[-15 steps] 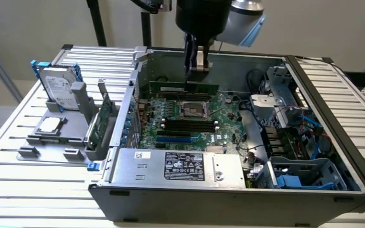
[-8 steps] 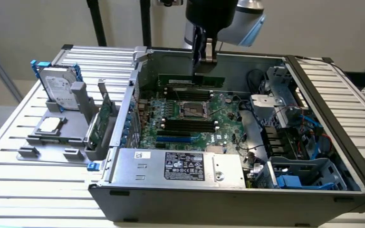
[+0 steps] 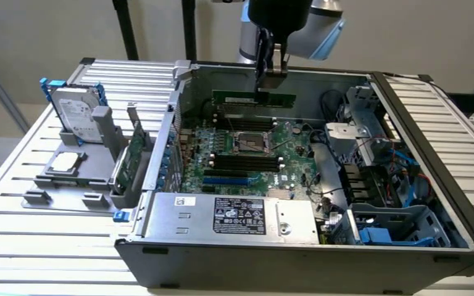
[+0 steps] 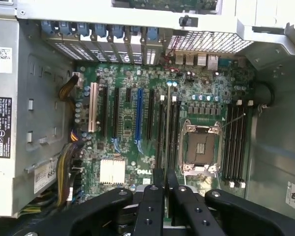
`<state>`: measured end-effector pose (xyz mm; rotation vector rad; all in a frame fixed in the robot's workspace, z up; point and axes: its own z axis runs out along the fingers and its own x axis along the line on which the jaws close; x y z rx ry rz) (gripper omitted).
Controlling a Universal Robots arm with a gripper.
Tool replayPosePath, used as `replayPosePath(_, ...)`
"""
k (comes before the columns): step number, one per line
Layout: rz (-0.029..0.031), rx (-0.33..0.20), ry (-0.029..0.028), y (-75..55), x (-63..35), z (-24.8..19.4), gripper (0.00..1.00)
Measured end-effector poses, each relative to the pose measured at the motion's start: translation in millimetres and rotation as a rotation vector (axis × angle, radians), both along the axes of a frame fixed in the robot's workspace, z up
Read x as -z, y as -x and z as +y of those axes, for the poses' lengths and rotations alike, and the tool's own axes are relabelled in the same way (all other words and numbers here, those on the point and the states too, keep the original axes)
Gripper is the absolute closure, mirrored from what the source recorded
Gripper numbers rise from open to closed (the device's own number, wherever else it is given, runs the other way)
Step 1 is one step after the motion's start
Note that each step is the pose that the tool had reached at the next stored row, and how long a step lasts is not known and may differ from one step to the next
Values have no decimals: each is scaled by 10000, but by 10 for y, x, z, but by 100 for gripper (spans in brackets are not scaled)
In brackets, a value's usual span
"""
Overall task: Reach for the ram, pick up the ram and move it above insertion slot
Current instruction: 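Pick up the ram and move it above insertion slot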
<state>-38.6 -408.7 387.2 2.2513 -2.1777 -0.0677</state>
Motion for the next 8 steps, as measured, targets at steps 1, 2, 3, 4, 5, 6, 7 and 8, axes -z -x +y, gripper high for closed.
replayPosePath(1,0,15,4,-4,2,15,86)
replayPosePath(2,0,35,6,-7,4,28,86)
replayPosePath(3,0,51,7,-8,5,36,86)
replayPosePath(4,-1,58,8,-9,5,39,86)
replayPosePath(5,0,62,7,-9,5,40,86)
replayPosePath(6,-1,64,7,-8,5,40,86)
replayPosePath(7,0,65,7,-8,5,40,86)
replayPosePath(8,0,66,1,-8,6,41,86)
